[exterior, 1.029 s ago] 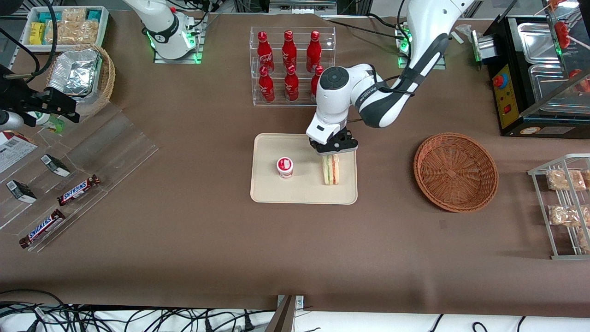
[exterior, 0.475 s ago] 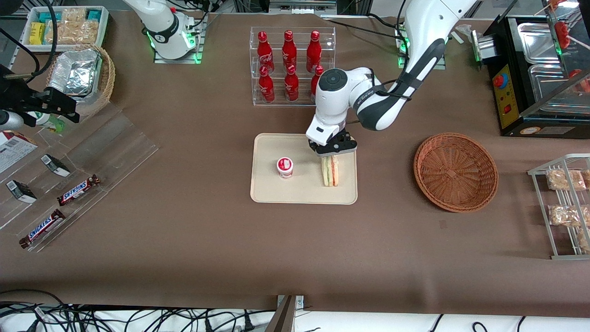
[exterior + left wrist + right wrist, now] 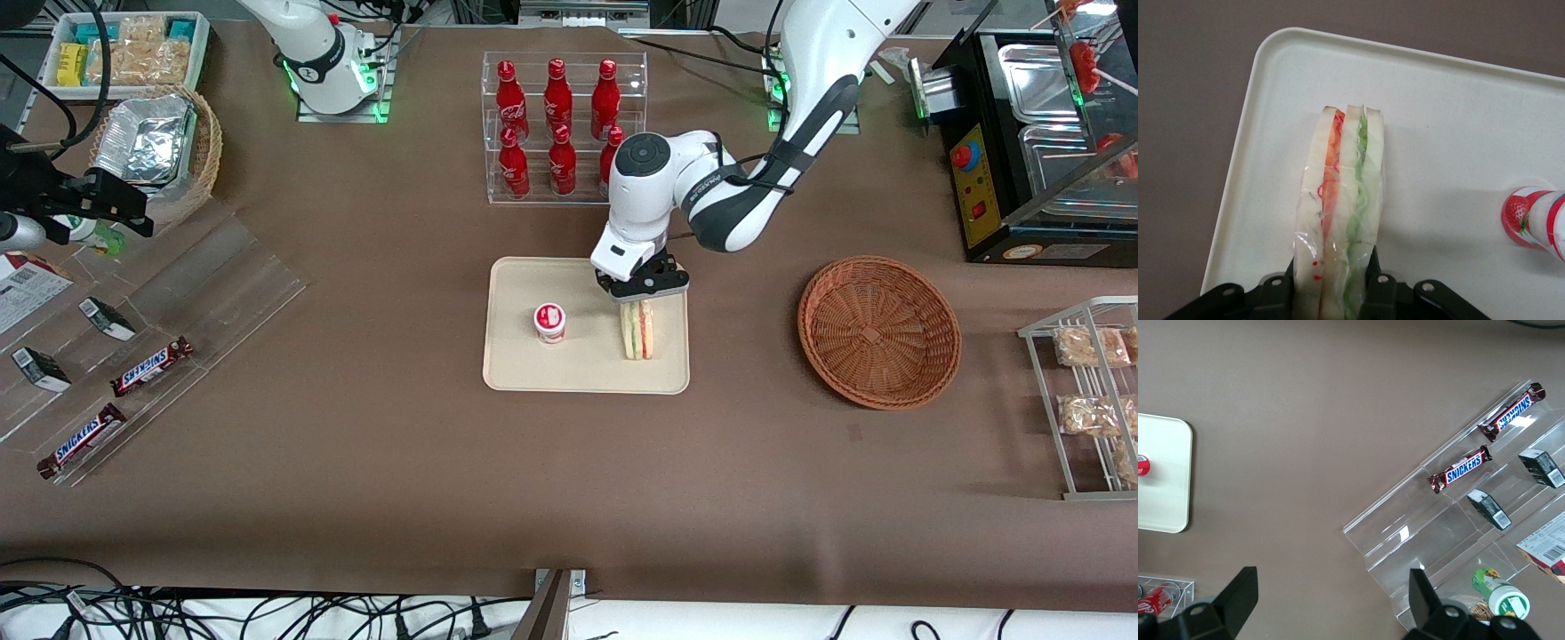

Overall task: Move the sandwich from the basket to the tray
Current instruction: 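Lower the sandwich onto the tray with the left gripper, then open the left gripper to release the sandwich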

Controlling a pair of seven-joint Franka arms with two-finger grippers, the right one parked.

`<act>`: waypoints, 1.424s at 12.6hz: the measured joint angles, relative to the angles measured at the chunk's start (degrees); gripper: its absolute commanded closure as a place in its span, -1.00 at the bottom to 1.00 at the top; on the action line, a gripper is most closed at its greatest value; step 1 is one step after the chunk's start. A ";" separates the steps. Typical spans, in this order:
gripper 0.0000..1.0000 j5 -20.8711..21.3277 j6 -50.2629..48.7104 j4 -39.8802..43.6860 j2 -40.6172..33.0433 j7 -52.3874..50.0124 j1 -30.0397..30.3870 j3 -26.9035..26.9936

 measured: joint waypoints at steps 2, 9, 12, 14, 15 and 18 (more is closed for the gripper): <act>-0.21 0.00 -0.02 -0.08 0.07 -0.08 0.00 0.00; -1.00 0.00 0.03 -0.06 0.18 -2.72 0.00 -0.01; -1.00 -0.34 -0.10 2.10 -1.02 -5.16 0.11 -0.13; -1.00 -3.02 -4.09 4.92 -3.05 -5.55 0.18 -0.32; -1.00 -4.39 -7.24 6.81 -4.07 -5.54 0.21 -0.56; -1.00 -9.47 -16.42 12.84 -5.79 -2.40 1.03 -1.74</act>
